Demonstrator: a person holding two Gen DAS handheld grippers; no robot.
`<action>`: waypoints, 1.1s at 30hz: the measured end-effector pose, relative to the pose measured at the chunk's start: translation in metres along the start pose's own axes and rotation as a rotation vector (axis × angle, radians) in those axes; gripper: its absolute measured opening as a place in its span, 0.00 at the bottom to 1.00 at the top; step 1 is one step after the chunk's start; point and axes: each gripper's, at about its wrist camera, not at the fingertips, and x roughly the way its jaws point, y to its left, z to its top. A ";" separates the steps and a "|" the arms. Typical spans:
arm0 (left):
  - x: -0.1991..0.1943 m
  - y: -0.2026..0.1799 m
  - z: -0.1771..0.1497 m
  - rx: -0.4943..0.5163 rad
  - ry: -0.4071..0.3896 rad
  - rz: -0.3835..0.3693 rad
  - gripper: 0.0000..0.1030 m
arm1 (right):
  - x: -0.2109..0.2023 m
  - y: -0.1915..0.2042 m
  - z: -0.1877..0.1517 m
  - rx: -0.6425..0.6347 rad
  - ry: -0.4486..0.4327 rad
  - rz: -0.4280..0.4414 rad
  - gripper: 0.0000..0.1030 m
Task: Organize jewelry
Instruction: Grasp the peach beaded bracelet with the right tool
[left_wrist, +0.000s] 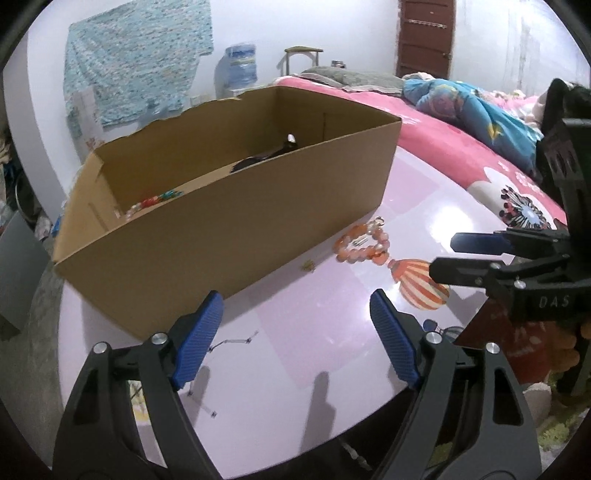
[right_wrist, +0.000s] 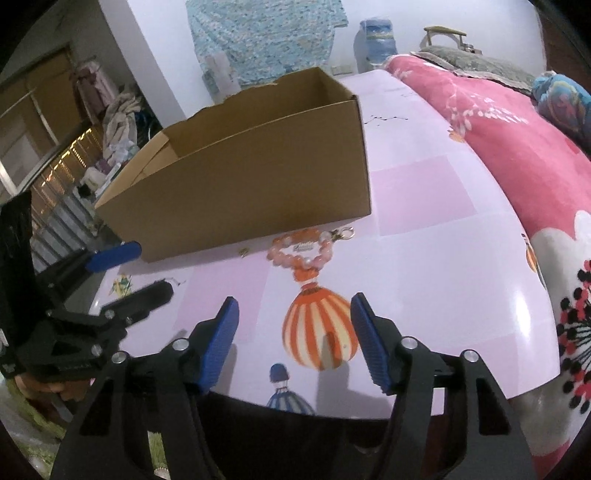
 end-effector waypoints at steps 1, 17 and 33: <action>0.003 -0.002 0.001 0.009 0.001 0.000 0.70 | 0.002 -0.002 0.002 0.006 -0.001 -0.001 0.53; 0.042 -0.021 0.010 0.116 0.031 -0.052 0.42 | 0.053 -0.007 0.045 0.057 0.069 -0.037 0.21; 0.046 -0.011 0.003 0.096 0.008 -0.105 0.42 | 0.058 0.014 0.057 0.052 0.083 -0.076 0.09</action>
